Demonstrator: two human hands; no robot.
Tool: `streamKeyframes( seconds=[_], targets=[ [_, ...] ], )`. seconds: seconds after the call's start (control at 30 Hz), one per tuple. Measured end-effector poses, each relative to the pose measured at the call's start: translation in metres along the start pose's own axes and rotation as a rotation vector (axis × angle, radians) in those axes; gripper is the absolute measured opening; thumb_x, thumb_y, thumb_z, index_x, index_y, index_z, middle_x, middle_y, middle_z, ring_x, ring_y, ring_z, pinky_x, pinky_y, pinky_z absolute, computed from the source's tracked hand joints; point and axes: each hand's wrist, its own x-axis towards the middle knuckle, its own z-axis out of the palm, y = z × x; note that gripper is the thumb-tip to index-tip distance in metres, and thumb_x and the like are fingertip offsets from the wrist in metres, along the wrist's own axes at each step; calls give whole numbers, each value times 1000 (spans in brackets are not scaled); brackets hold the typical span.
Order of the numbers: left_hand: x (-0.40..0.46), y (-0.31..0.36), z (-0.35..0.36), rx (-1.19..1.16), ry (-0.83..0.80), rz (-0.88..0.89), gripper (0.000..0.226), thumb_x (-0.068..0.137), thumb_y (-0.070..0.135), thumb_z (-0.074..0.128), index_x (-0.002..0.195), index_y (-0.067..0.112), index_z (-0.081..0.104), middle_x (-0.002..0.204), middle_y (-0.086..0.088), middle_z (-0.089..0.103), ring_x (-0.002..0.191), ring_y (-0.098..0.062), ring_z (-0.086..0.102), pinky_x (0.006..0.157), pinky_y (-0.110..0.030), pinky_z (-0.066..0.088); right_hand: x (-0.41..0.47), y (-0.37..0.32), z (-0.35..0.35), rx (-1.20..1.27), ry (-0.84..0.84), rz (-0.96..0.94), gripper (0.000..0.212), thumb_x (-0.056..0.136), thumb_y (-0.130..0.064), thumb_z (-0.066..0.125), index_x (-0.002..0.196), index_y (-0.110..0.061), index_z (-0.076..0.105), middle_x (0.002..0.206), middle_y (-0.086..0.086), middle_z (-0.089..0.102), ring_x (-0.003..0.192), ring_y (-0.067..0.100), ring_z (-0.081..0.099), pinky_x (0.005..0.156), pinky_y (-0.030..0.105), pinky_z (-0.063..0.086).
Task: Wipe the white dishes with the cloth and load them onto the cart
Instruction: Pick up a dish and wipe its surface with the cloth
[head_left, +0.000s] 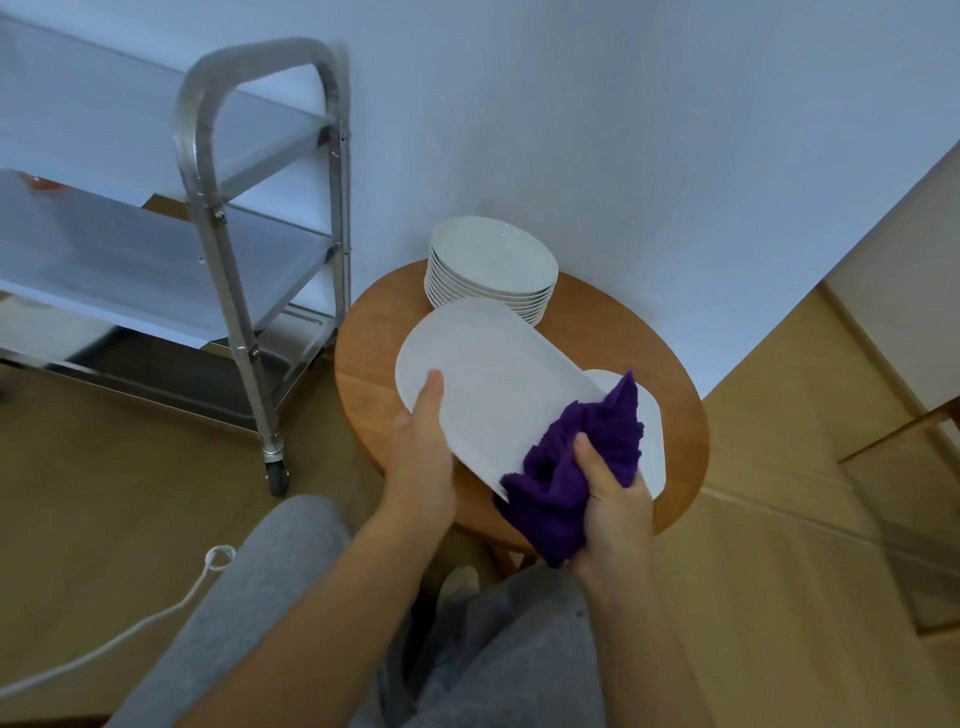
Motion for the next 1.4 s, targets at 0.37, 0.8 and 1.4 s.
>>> streamKeyframes(
  seconds=[0.37,0.8,1.4],
  targets=[
    [19,36,-38,64,-372,-263,53,74,68,45,107,32,66,103,-4,72,94,-29,69,73,-42,57,14,-38,-15,-482,-31,-231,39,88,-26,63,125,-20,52,109,1,64,99,21,61,85,41,53],
    [-2,18,-5,11,-331,-251,30,94,35,48,121,24,55,109,-10,68,102,-28,65,84,-42,53,-1,3,38,-1170,49,-671,52,98,-36,35,148,-26,21,157,-3,18,144,17,11,114,47,8],
    [1,44,0,-30,-293,-349,53,71,55,66,109,19,58,110,-9,68,97,-28,67,72,-42,57,-15,10,15,-862,-266,-985,24,76,-2,65,85,-25,65,81,-24,69,81,4,67,73,29,58]
  ],
)
